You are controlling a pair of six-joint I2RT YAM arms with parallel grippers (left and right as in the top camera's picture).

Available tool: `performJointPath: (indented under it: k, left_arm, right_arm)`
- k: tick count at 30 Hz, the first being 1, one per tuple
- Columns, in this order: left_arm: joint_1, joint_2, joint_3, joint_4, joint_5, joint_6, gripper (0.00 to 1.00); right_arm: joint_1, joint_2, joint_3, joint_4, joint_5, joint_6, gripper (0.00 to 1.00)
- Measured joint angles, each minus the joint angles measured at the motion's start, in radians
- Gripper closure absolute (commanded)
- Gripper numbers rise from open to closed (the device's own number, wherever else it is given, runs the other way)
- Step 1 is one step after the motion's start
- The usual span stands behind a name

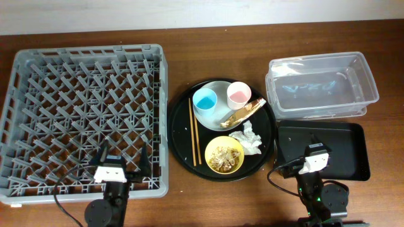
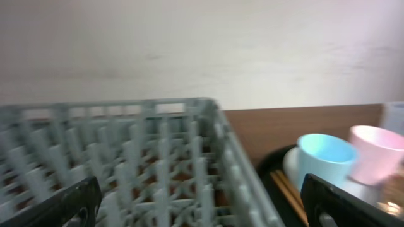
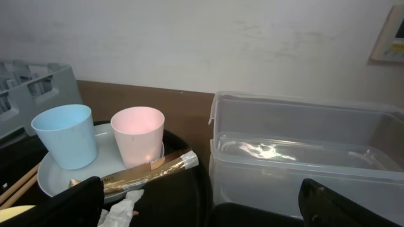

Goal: Sort waste into correct bins and load items into the dishwasher rack
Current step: 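Move the left gripper over the tray toward the wooden chopsticks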

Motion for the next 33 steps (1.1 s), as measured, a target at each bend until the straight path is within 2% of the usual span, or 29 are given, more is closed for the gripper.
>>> performJointPath:
  k: [1, 3, 6, 8, 10, 11, 12, 14, 15, 16, 17, 19, 21, 24, 28, 31, 33]
  left_arm:
    - [0.000, 0.002, 0.027, -0.062, 0.045, -0.009, 0.01]
    - [0.000, 0.029, 0.196, -0.251, 0.114, -0.027, 0.01]
    - [0.000, 0.194, 0.596, -0.509, 0.143, -0.031, 0.01]
    - [0.000, 0.336, 0.814, -0.704, 0.161, -0.032, 0.01]
    - [0.000, 0.612, 1.082, -0.964, 0.219, -0.035, 0.01]
    - [0.000, 0.777, 1.220, -0.999, 0.293, -0.035, 0.01]
    - [0.000, 0.849, 1.263, -1.005, 0.357, -0.038, 0.01]
    - [-0.003, 0.982, 1.329, -0.983, 0.552, -0.046, 0.53]
    - [-0.003, 1.014, 1.331, -0.983, 0.597, -0.051, 0.66]
    - [-0.003, 1.043, 1.336, -1.009, 0.624, -0.072, 0.74]
    - [-0.009, 1.073, 1.339, -1.031, 0.628, -0.098, 0.74]
    - [-0.068, 1.133, 1.342, -1.070, 0.520, -0.184, 0.69]
    - [-0.204, 1.188, 1.341, -1.094, 0.289, -0.325, 0.67]
    - [-0.392, 1.287, 1.331, -1.080, 0.007, -0.474, 0.68]
    - [-0.481, 1.519, 1.314, -1.028, -0.079, -0.534, 0.69]
    - [-0.498, 1.677, 1.312, -0.963, -0.097, -0.550, 0.79]
    - [-0.501, 1.741, 1.312, -0.949, -0.099, -0.556, 0.79]
  right_arm:
    - [0.000, 0.000, 0.000, 0.000, 0.000, 0.000, 0.01]
    - [0.000, 0.000, 0.000, 0.000, 0.000, 0.000, 0.01]
    - [0.000, -0.001, 0.000, 0.000, 0.000, 0.000, 0.01]
    - [0.000, 0.001, 0.000, 0.000, 0.000, 0.000, 0.01]
    - [0.000, 0.000, 0.000, 0.000, 0.000, 0.000, 0.01]
    - [0.000, 0.001, 0.000, 0.000, 0.000, 0.000, 0.01]
    - [0.000, 0.002, 0.000, 0.000, 0.001, 0.000, 0.01]
    - [0.000, 0.000, 0.000, 0.000, 0.000, 0.000, 0.01]
    - [0.000, 0.001, 0.000, 0.000, 0.001, 0.000, 0.01]
    - [0.000, 0.001, 0.000, 0.000, 0.000, 0.000, 0.01]
    - [0.000, 0.001, 0.000, 0.000, 0.000, 0.000, 0.01]
    - [0.000, 0.001, 0.000, 0.000, 0.000, 0.000, 0.02]
    - [0.000, 0.001, 0.000, 0.000, 0.000, 0.000, 0.01]
    - [0.000, 0.001, 0.000, 0.000, 0.000, 0.000, 0.01]
    - [0.000, 0.000, 0.000, 0.000, 0.000, 0.000, 0.01]
    - [0.000, 0.001, 0.000, 0.000, 0.001, 0.000, 0.01]
    - [0.000, 0.001, 0.000, 0.000, 0.001, 0.000, 0.01]
